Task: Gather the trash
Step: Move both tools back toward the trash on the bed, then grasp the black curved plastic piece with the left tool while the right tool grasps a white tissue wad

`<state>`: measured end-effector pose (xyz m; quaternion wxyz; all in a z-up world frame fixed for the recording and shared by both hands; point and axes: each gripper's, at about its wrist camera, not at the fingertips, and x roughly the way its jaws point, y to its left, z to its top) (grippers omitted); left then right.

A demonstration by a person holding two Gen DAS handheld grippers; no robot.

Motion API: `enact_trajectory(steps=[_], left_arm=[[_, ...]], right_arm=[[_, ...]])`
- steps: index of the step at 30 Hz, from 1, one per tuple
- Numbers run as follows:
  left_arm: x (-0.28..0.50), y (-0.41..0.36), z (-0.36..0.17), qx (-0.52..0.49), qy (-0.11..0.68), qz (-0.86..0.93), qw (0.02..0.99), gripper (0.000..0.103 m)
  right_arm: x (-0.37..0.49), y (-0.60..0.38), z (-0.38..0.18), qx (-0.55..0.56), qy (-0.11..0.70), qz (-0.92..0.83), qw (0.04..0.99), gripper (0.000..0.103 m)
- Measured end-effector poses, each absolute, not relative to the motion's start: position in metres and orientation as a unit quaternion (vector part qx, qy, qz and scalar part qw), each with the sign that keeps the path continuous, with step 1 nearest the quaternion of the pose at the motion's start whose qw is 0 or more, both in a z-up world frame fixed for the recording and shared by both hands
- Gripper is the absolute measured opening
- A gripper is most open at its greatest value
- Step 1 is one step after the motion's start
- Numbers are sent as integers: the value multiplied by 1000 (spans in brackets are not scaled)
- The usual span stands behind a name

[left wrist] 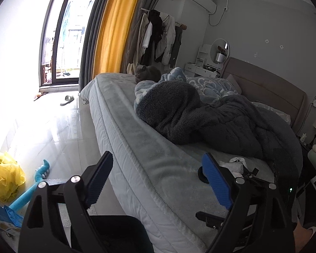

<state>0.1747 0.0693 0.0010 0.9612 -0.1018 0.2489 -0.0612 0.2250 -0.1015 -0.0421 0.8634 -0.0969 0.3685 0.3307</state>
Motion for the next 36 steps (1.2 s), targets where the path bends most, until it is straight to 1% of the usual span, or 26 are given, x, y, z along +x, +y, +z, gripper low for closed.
enact_trajectory(steps=[10, 20, 21, 23, 24, 26, 27, 29, 32, 36], left_arm=[[202, 46, -21, -118, 287, -82, 947, 89], [230, 30, -44, -151, 321, -109, 929, 89], [234, 29, -46, -158, 324, -114, 926, 89], [239, 25, -50, -163, 330, -122, 922, 89], [241, 23, -51, -164, 331, -125, 921, 89], [245, 18, -54, -160, 336, -128, 919, 89], [247, 14, -56, -157, 338, -128, 919, 89], [250, 7, -59, -144, 341, -124, 921, 88], [256, -6, -65, -128, 351, -128, 919, 85], [264, -23, -71, -98, 356, -151, 917, 84]], right_arm=[[235, -152, -48, -73, 376, 282, 880, 90], [235, -176, -67, -96, 390, 256, 879, 89], [235, -177, -69, -102, 391, 253, 879, 88], [234, -180, -69, -117, 388, 243, 881, 71], [234, -182, -70, -120, 387, 240, 882, 69], [234, -187, -69, -120, 386, 235, 884, 59], [234, -189, -68, -119, 386, 235, 884, 58], [235, -192, -68, -120, 386, 233, 884, 50], [233, -196, -67, -112, 388, 237, 884, 43], [234, -206, -60, -81, 388, 251, 883, 42]])
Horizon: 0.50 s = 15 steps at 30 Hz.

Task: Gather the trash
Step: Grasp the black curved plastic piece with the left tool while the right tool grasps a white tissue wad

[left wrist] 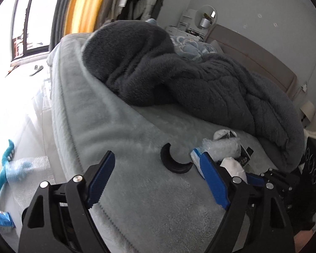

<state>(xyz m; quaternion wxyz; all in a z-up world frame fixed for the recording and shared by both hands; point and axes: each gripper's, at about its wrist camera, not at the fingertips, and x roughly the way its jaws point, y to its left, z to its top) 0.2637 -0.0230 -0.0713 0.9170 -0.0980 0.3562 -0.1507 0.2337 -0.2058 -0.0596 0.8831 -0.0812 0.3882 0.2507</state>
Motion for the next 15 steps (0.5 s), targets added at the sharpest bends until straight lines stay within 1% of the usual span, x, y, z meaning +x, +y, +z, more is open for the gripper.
enact_trajectory(steps=[3, 6, 15], left_arm=[[268, -37, -74, -59, 349, -171, 919, 84], [276, -44, -80, -43, 353, -186, 916, 81], [297, -61, -95, -2, 361, -209, 909, 80]], right_arm=[[234, -215, -54, -56, 388, 258, 883, 42], [233, -223, -50, -30, 388, 266, 882, 42], [234, -248, -38, 45, 385, 289, 875, 42]])
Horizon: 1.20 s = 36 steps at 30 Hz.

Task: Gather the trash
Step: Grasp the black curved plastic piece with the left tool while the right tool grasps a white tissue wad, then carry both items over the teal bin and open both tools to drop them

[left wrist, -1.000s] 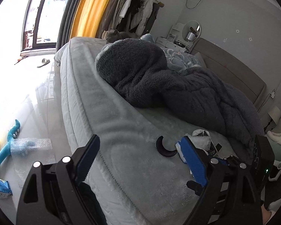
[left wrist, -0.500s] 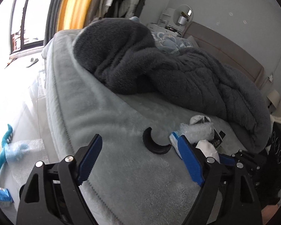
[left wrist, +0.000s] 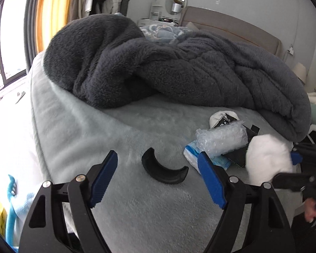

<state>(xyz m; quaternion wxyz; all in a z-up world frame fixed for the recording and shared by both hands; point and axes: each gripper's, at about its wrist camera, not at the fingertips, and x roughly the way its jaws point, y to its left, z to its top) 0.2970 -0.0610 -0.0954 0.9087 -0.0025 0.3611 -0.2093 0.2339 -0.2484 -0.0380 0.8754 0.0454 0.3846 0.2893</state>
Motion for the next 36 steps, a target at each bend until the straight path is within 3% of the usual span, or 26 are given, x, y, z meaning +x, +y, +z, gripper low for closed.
enact_trajectory(steps=[5, 7, 11, 16, 22, 36], left_arm=[[305, -66, -107, 10, 372, -238, 897, 80], [307, -69, -111, 11, 377, -242, 894, 74], [309, -77, -116, 28, 381, -239, 892, 71], [308, -82, -117, 34, 384, -237, 892, 57], [314, -79, -119, 10, 392, -234, 890, 48], [284, -50, -98, -26, 374, -179, 910, 47]], right_arm=[[233, -263, -34, 82, 380, 297, 872, 42], [233, -267, -32, 90, 379, 298, 872, 42], [232, -269, -31, 93, 377, 299, 872, 42], [231, -269, -32, 90, 379, 298, 871, 42], [229, -271, -31, 93, 381, 298, 870, 42], [228, -236, -16, 89, 373, 328, 863, 42]])
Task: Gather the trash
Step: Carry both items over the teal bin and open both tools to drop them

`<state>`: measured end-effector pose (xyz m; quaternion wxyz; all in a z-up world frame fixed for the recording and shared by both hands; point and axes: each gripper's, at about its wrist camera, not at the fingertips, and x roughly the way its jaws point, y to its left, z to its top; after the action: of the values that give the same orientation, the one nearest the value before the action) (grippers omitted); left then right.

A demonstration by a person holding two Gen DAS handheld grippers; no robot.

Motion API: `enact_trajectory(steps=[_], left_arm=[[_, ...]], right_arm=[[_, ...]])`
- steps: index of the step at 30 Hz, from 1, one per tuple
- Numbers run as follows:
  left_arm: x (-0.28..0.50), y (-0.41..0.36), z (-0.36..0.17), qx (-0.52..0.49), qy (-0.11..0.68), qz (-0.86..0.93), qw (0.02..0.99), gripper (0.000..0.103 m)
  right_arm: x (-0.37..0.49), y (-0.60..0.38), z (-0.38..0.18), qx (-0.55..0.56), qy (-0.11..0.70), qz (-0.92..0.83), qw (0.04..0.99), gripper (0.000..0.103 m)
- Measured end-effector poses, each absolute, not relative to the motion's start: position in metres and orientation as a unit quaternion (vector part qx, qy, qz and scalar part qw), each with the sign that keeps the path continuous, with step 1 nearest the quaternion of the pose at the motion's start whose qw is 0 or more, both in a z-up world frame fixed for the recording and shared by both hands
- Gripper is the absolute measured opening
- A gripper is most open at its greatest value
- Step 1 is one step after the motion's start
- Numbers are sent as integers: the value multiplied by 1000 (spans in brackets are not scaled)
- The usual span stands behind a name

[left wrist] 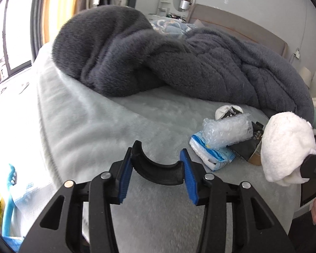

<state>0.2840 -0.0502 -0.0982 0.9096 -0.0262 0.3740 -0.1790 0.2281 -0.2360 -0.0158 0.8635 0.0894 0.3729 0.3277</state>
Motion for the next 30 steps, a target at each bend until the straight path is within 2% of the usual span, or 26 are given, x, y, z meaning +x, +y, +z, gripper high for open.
enact_trajectory(steps=[11, 30], left_arm=[[250, -15, -78, -44, 350, -121, 928, 47], [202, 66, -111, -74, 403, 1, 912, 47]], right_arm=[[226, -210, -8, 81, 365, 349, 859, 42], [228, -128, 6, 70, 354, 407, 839, 42]])
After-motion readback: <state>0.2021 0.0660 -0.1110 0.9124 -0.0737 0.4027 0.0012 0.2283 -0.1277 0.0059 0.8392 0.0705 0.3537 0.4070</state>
